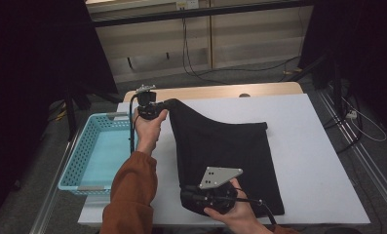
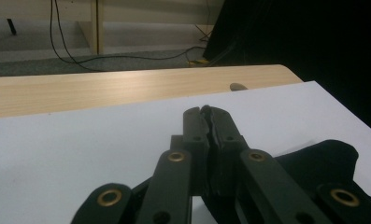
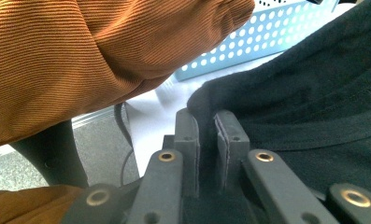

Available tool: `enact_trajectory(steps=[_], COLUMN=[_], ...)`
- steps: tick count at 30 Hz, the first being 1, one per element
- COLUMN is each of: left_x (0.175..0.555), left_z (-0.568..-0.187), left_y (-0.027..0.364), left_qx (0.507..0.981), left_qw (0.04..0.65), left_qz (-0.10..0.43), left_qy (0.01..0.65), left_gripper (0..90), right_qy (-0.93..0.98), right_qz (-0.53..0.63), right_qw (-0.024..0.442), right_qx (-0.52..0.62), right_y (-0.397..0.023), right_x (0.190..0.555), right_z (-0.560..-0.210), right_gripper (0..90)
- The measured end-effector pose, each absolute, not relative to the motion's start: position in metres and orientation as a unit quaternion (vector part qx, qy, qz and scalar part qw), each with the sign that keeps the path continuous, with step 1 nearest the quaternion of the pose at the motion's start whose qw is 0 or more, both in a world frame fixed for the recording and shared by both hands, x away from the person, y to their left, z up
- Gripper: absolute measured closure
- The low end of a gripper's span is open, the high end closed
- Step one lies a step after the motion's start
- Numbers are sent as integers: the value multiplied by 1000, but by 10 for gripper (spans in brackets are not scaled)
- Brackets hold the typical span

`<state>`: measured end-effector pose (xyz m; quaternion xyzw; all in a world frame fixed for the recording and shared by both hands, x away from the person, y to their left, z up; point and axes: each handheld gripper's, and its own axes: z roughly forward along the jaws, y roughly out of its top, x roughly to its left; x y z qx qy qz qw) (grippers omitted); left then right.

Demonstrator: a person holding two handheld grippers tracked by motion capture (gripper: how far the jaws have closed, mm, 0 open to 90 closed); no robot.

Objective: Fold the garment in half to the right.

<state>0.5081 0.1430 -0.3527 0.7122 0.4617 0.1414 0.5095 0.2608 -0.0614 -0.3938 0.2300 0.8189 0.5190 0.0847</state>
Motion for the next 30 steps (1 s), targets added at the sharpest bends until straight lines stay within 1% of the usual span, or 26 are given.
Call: enact_trajectory(steps=[30], left_x=[506], left_z=[-329], left_y=[166], left_qx=[704], left_qw=[512], left_qz=[164], left_qy=[464], left_gripper=[866], right_qy=[807], right_qz=[547], right_qw=[89], right_qx=[203], right_y=[-40], right_x=[263], right_z=[-370], right_gripper=[820])
